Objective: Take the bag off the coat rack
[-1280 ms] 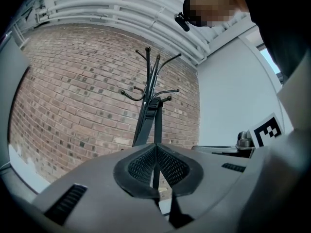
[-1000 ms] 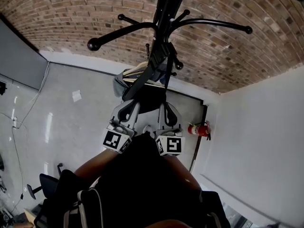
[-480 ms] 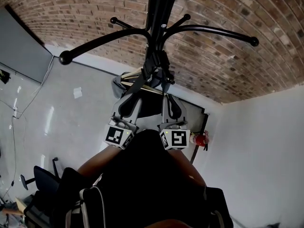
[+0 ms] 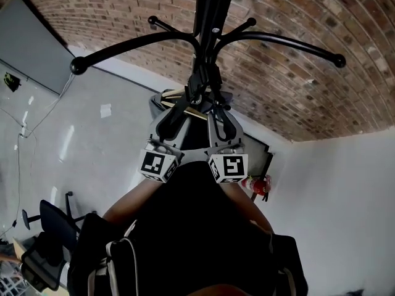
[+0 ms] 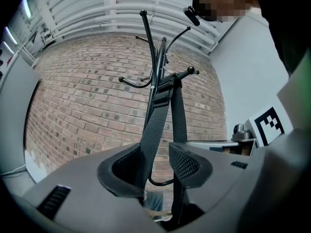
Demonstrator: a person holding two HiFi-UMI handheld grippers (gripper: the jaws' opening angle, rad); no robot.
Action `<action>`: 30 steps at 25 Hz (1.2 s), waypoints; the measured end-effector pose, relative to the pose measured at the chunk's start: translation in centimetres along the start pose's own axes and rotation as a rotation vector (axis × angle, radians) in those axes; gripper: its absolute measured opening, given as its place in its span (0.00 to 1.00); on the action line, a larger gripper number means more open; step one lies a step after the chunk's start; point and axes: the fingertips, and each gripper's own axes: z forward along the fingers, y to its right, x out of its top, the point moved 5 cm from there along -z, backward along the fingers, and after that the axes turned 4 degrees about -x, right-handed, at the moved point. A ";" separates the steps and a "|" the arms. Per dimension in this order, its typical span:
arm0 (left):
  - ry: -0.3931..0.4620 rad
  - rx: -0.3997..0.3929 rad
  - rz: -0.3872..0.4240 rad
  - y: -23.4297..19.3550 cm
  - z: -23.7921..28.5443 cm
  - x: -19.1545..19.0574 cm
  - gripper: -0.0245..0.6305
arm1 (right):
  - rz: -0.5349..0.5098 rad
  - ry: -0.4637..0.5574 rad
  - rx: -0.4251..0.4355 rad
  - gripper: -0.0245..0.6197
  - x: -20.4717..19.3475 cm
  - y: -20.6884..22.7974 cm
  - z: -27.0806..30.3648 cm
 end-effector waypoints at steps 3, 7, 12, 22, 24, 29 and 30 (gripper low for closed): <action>-0.011 0.007 0.027 0.0 0.6 -0.2 0.32 | -0.012 -0.026 0.010 0.19 -0.4 0.3 0.8; -0.007 0.027 0.053 0.1 0.9 -0.3 0.32 | -0.024 -0.028 0.020 0.19 -0.5 0.3 1.3; -0.019 0.049 0.061 0.1 1.5 -0.5 0.32 | -0.030 -0.018 0.028 0.19 -0.3 0.8 1.9; -0.010 0.112 0.099 -0.4 2.4 -0.2 0.32 | -0.055 -0.009 0.030 0.19 -0.3 1.2 2.9; -0.002 0.112 0.097 -0.5 2.7 -0.3 0.32 | -0.065 -0.014 0.031 0.19 -0.5 1.2 3.1; -0.012 0.104 0.108 -0.7 3.5 -1.0 0.32 | -0.074 -0.038 0.017 0.19 -1.0 1.5 3.2; -0.015 0.099 0.112 -0.7 3.7 -1.1 0.32 | -0.083 -0.037 0.013 0.19 -1.0 1.5 3.2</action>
